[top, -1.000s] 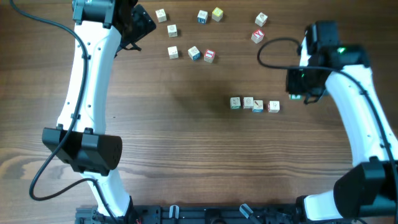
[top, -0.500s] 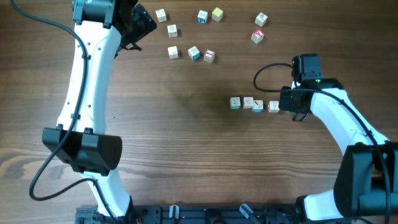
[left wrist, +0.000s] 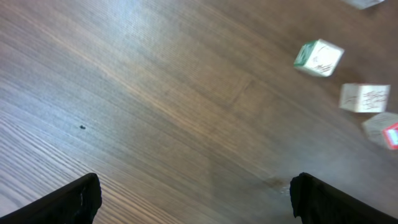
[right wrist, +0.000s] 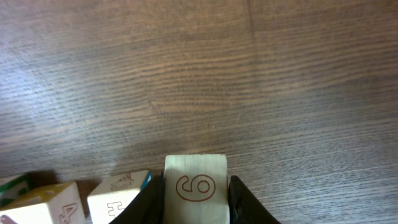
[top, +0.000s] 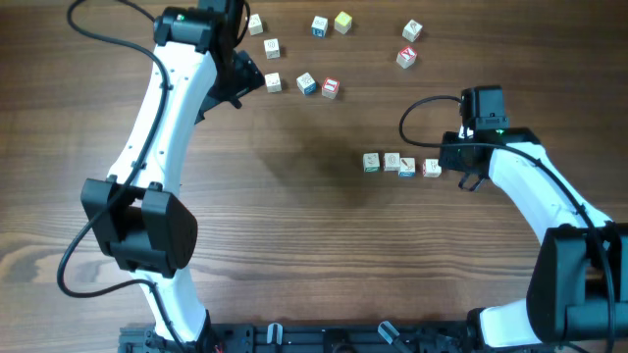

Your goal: Form a horizontal line

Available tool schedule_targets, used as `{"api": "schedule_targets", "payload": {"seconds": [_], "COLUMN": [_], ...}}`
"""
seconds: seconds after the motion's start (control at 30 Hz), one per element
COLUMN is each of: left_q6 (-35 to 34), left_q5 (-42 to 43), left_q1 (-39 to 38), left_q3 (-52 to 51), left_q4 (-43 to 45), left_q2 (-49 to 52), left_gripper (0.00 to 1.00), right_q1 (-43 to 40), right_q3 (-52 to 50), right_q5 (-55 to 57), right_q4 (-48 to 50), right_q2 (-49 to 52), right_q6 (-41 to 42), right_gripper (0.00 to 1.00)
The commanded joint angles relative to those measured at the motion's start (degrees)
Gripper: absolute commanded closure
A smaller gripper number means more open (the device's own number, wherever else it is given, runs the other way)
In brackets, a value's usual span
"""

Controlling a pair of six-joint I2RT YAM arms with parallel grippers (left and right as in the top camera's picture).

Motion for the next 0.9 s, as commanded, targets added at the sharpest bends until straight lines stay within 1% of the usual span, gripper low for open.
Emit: {"api": "schedule_targets", "payload": {"seconds": [0.0,0.13,0.3,0.5,0.67,0.7,0.77,0.87], "left_q6": [-0.6,-0.5,-0.5,-0.5,-0.5,-0.5,-0.5,-0.5], "left_q5": [0.9,3.1,3.1,3.1,3.0,3.1,3.1,3.1], "left_q1": [-0.1,-1.4,-4.0,-6.9,-8.7,-9.0,-9.4,-9.6], "left_q3": [-2.8,-5.4,-8.9,-12.5,-14.4,-14.6,-15.0,-15.0], "left_q4": [0.4,0.7,3.6,8.2,10.7,11.0,11.8,11.8], "left_q2": [0.4,0.4,0.4,0.4,0.4,0.4,0.4,0.4], "left_gripper": [0.0,0.01,0.01,0.0,0.0,0.0,0.0,0.0], "right_q1": [-0.3,-0.3,-0.3,-0.3,-0.3,-0.3,-0.3,-0.3], "right_q3": [-1.3,-1.3,-1.3,-1.3,-1.3,-1.3,-1.3,-1.3], "right_q5": [1.1,1.1,0.9,0.4,-2.1,-2.1,-2.1,-2.1], "right_q4": [1.4,3.1,3.3,4.3,4.3,4.3,4.3,4.3], "right_q2": [0.3,0.5,0.5,1.4,2.2,2.3,2.3,2.3], "right_q6": [1.0,1.0,1.0,1.0,0.9,0.9,0.9,0.9], "right_gripper": [0.73,0.73,0.67,0.67,0.66,0.64,0.58,0.54]}}
